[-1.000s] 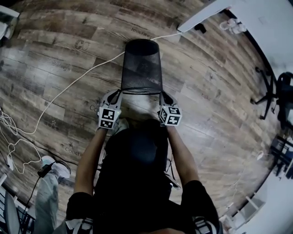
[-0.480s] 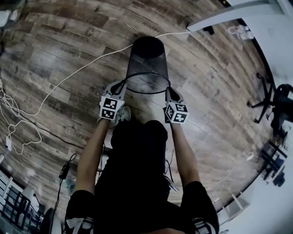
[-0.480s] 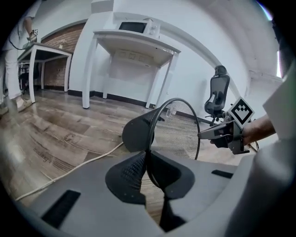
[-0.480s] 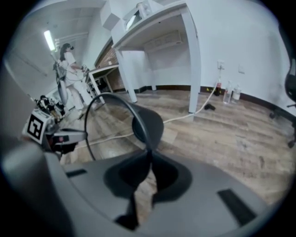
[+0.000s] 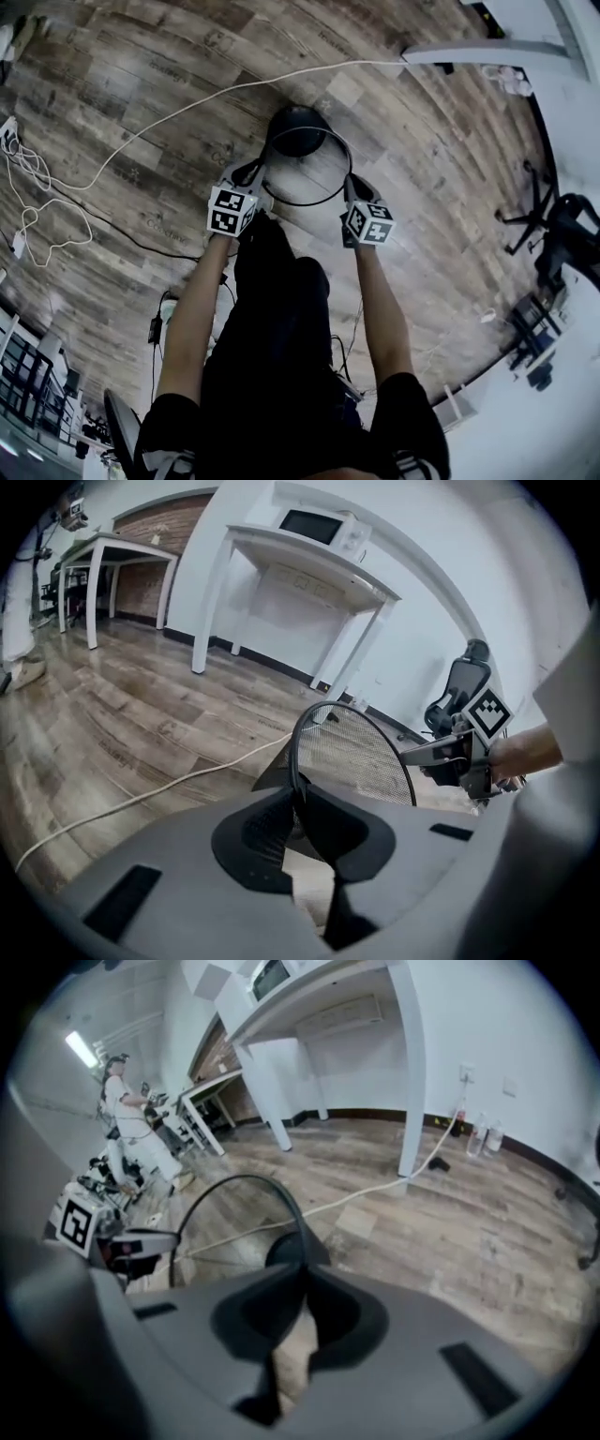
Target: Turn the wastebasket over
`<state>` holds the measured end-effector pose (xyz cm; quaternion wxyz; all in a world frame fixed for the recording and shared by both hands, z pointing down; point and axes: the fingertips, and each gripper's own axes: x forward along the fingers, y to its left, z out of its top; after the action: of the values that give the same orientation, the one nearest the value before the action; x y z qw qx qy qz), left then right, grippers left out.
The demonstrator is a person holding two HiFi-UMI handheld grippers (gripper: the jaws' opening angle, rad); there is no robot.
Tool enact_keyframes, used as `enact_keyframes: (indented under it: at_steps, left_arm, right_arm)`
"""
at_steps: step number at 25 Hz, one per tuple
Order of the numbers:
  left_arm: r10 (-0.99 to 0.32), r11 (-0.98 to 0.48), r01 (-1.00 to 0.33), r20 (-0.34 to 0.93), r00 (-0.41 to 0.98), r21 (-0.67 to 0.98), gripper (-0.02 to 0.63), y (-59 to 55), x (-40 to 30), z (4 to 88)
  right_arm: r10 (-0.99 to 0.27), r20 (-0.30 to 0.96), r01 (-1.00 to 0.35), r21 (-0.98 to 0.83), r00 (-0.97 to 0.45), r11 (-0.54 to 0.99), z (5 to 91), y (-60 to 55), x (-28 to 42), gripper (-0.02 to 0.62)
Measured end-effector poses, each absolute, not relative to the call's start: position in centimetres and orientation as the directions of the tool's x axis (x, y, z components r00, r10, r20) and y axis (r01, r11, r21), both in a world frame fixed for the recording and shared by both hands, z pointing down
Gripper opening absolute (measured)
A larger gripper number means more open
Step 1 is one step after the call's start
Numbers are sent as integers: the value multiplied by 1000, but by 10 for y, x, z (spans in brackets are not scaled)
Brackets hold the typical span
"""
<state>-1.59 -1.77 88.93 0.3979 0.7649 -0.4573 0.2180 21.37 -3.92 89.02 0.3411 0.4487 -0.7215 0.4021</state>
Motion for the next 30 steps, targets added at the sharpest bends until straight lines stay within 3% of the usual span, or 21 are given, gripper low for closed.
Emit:
enact_keyframes:
  at_steps: [17,30]
  left_arm:
    - [-541,92,-887,771,337,452,66,31,-128,733]
    - [-540,356,-825,817,201,438,64,32,-174,781]
  right_arm:
    - [-143,904,-857,-319,-404,406,735,-51,92,46]
    - [-11,898,-744,-358,-440,564,784,-97,24,46]
